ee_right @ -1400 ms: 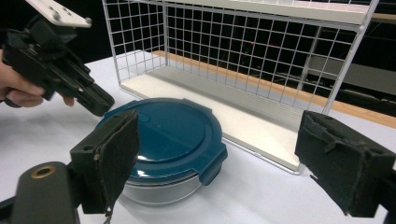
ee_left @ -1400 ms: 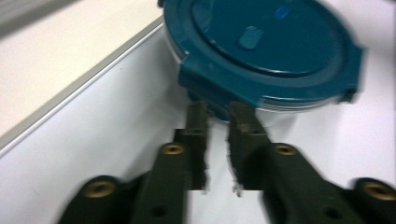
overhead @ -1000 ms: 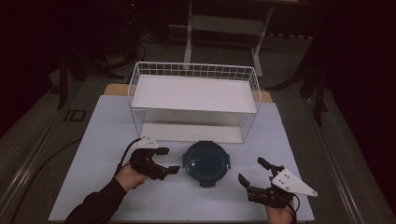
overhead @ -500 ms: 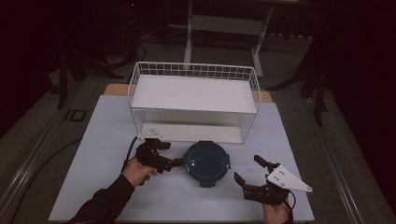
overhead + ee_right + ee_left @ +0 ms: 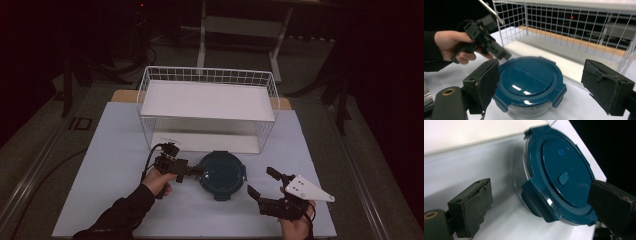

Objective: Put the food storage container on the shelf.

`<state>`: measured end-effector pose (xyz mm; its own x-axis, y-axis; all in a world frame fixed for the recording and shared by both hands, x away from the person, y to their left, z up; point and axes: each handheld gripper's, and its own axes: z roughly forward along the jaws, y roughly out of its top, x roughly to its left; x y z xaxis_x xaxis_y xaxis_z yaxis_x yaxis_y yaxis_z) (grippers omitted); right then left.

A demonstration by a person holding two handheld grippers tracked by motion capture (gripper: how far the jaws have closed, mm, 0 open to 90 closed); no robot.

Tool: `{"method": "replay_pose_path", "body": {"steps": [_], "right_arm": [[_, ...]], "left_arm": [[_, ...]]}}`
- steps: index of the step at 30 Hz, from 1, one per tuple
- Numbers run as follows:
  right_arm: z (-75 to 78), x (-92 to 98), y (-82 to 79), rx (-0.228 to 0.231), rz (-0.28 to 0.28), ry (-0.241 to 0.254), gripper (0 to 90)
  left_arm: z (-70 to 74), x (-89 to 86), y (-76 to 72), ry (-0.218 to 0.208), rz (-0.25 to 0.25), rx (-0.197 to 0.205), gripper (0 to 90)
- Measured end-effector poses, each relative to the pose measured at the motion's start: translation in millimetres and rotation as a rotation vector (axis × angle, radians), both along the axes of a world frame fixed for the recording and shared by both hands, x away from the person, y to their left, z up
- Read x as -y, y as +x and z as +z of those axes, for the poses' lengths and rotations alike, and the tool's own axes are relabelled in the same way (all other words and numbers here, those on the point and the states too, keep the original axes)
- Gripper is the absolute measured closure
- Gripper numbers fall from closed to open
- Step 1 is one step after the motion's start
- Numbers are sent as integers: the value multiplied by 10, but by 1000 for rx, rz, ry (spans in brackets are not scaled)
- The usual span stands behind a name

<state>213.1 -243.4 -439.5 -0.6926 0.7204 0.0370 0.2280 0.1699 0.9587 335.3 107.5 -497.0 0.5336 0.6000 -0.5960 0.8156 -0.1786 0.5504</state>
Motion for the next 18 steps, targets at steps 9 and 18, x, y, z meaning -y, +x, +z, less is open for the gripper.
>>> {"method": "replay_pose_path", "body": {"steps": [9,18], "right_arm": [[14,-29,25,18,-28,-26,104],[2,-59,22,9,-37,-50,119]], "left_arm": [[-45,-31,51,-36,7,-148,167],[-142,-66,107,-119,41,-277,416]]}}
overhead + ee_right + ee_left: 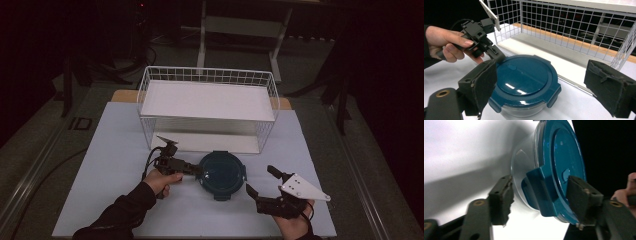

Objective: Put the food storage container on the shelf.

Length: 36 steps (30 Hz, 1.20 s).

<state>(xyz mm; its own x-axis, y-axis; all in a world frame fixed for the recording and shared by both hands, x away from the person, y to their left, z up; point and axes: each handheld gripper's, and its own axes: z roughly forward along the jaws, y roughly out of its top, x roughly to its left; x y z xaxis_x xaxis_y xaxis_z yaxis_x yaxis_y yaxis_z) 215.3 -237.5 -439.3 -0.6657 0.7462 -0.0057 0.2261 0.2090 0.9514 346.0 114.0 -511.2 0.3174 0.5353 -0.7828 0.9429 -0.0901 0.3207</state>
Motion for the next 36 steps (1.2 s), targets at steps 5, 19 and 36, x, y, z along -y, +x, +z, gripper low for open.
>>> {"method": "replay_pose_path", "body": {"steps": [5,19,36], "right_arm": [[-8,3,1,-6,-1,4,130],[-68,35,131,-133,28,5,215],[-495,202,813,-671,77,252,365]], "left_arm": [[-58,-14,16,-35,8,-34,501],[-104,4,42,-62,-38,-49,535],[68,44,-172,-7,-107,129,565]]}}
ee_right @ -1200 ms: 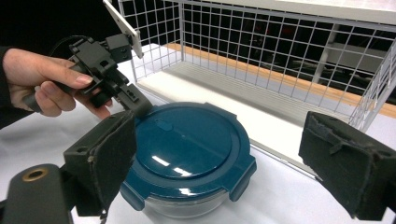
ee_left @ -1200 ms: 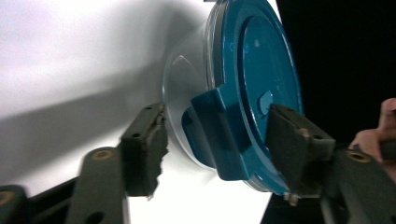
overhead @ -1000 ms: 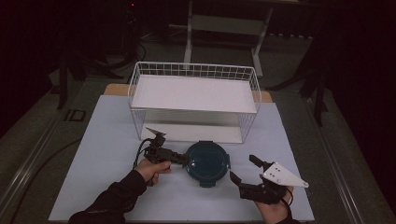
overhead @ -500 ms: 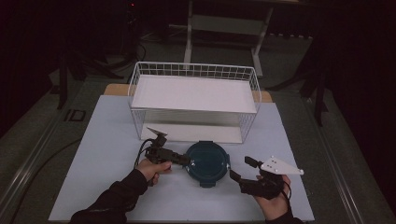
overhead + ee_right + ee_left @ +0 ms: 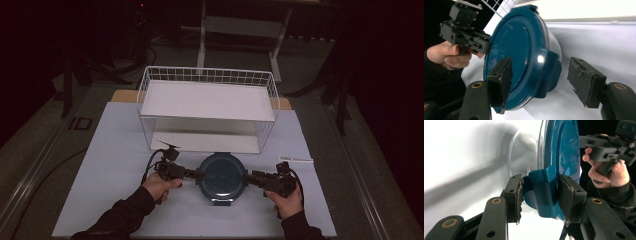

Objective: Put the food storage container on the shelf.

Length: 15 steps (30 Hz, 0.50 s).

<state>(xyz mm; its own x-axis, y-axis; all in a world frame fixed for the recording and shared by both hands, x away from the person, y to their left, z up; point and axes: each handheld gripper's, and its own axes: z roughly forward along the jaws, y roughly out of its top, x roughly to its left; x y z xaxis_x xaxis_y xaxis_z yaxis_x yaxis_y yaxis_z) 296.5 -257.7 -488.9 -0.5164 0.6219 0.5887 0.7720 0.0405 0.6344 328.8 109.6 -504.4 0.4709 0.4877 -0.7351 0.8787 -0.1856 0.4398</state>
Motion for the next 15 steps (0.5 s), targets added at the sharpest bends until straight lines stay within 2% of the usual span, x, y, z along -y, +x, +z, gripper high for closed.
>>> {"method": "replay_pose_path", "body": {"steps": [9,12,13,15], "right_arm": [[-79,12,45,-78,65,38,435],[-124,10,47,-106,82,48,493],[-158,6,53,-125,103,65,533],[-166,4,54,-136,111,76,534]], "left_arm": [[26,-2,-76,4,-18,49,574],[31,-8,-98,7,-29,66,577],[31,-7,-109,4,-26,69,578],[32,-8,-111,5,-26,70,578]]}}
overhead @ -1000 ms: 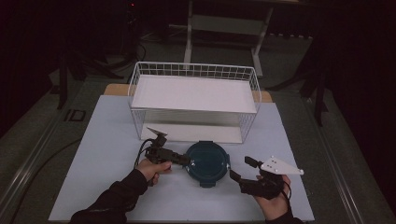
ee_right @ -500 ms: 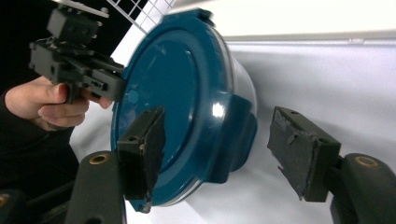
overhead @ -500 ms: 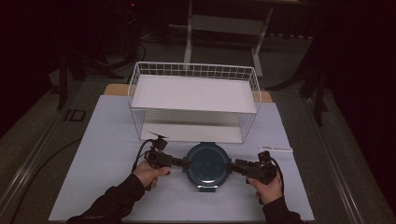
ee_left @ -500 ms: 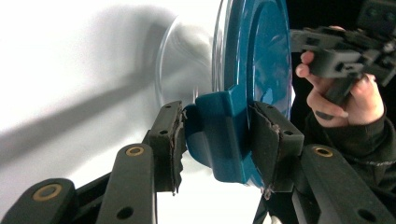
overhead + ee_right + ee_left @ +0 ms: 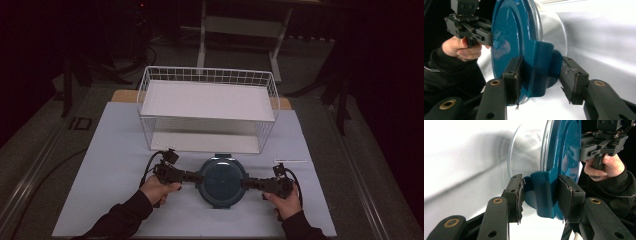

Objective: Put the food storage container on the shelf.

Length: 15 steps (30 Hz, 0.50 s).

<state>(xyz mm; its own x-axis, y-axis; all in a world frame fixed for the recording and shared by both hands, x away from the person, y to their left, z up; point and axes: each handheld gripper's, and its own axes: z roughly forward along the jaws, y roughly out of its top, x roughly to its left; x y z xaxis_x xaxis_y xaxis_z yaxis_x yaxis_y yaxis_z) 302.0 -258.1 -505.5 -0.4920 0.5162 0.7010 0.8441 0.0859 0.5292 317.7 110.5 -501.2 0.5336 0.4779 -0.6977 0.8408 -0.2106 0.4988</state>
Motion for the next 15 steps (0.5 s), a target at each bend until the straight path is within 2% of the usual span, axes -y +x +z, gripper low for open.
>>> {"method": "replay_pose_path", "body": {"steps": [6,7,9,11,15], "right_arm": [[-48,10,3,-7,-9,40,542],[-52,9,0,3,-5,43,544],[-39,0,-8,10,-2,36,547],[0,-20,-29,17,3,17,552],[3,-15,-53,16,-1,23,558]], "left_arm": [[-33,-12,-36,-20,26,2,576],[-31,-10,-51,-17,30,6,573],[-15,-2,-82,3,34,24,571],[-13,-6,-98,4,34,33,571],[10,6,-152,6,51,45,574]]}}
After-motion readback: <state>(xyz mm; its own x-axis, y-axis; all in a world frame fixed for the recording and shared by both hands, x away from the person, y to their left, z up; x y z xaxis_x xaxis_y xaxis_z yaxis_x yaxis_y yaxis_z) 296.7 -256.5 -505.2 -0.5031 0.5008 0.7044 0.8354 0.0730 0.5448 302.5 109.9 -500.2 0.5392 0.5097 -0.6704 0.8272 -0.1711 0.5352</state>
